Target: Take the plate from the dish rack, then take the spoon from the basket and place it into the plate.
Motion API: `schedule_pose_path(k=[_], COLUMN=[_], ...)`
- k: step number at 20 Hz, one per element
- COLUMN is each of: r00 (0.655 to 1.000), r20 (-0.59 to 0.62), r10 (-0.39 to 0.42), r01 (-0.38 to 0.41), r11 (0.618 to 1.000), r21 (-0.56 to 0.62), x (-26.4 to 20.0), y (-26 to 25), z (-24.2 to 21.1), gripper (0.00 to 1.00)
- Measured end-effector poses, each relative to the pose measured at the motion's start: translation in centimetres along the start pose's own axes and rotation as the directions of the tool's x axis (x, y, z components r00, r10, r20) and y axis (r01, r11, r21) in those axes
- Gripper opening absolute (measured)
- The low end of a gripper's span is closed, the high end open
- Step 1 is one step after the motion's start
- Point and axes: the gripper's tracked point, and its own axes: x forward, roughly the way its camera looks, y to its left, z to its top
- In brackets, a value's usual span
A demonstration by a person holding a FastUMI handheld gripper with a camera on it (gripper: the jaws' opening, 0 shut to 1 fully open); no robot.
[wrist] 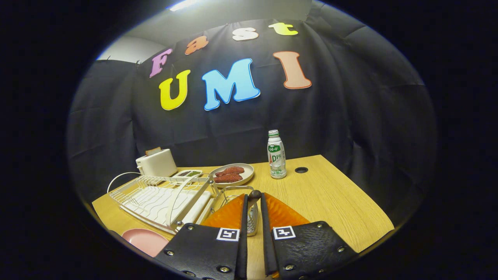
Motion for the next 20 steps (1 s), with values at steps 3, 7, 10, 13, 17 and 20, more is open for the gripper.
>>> schedule_pose_path(k=[3, 7, 10, 13, 17, 20], r00=[1.000, 0.999, 0.998, 0.997, 0.996, 0.998], r20=[0.003, -0.021, 0.001, -0.008, -0.040, -0.056], r10=[0.016, 0.049, 0.061, 0.081, 0.085, 0.002], r01=[-0.016, -0.048, -0.061, -0.080, -0.081, 0.003], r11=[1.000, 0.999, 0.997, 0.995, 0.991, 0.996], r21=[-0.003, 0.015, 0.040, 0.065, 0.111, 0.092], x=[1.4, 2.7, 3.0, 3.1, 4.4, 3.8], y=[0.3, 0.3, 0.4, 0.8, 0.7, 0.4], z=[0.2, -0.5, 0.0, -0.3, -0.7, -0.9], gripper=[0.17, 0.18, 0.23, 0.23, 0.22, 0.15])
